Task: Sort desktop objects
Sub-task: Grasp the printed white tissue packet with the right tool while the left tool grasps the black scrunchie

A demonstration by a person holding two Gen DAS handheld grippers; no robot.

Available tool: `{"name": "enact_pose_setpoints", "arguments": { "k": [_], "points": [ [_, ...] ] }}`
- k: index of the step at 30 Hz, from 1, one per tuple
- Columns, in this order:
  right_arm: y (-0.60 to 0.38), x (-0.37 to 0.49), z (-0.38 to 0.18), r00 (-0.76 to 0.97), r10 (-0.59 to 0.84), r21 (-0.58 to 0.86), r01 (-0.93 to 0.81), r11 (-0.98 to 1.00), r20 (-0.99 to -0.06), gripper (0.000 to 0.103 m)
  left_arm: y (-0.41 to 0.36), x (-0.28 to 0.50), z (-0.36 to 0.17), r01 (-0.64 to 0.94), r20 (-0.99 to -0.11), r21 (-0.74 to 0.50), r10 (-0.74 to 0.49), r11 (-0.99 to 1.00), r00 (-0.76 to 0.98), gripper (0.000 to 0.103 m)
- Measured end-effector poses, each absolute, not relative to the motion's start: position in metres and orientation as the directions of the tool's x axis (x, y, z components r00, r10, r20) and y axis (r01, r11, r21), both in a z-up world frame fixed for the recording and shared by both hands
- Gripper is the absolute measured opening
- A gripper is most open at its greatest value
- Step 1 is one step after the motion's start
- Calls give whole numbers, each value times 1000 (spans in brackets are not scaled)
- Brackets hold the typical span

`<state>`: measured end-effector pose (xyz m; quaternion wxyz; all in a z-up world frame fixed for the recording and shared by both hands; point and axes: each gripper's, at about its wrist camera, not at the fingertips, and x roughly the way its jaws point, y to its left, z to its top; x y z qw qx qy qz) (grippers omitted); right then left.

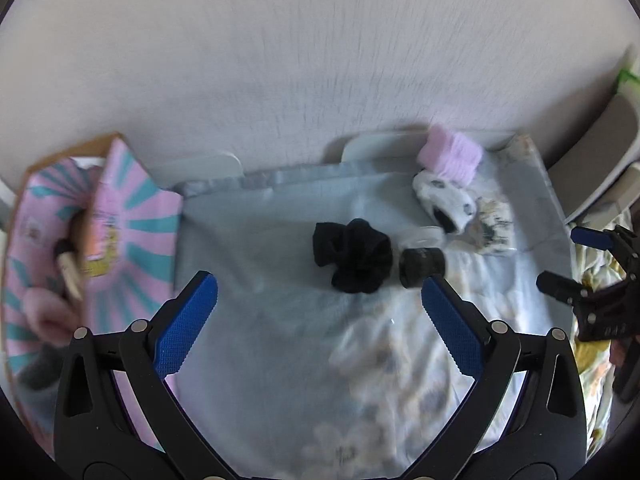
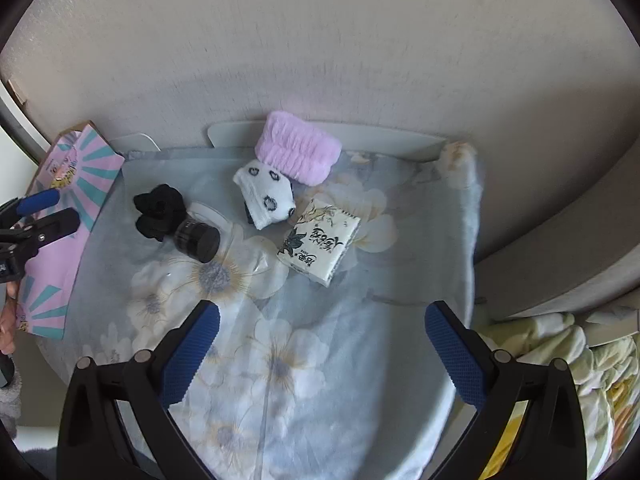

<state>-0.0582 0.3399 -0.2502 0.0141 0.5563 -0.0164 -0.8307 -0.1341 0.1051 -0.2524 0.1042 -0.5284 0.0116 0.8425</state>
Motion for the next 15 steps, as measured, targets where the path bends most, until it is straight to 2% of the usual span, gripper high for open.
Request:
{"name": "enact_pose_setpoints", "arguments": {
  "k": [4, 10, 12, 15],
  "points": [
    [328, -75, -277, -370, -8, 3, 15, -1000, -929, 102, 111, -149, -279, -169, -900, -124, 183, -978, -397, 102],
    [321, -93, -303, -366, 31, -33, 0, -999, -930, 102, 120, -168, -312, -173, -923, -105, 160, -979, -350, 102],
    [321, -99, -309, -363, 42, -42, -9, -999, -931, 101, 120, -173, -318, -166, -921, -111, 164, -980, -353, 98],
    [324, -107, -316, -359, 41, -36, -20, -999, -933, 90, 120, -177, -323, -160, -914, -141, 191, -977, -358, 83]
  ]
}}
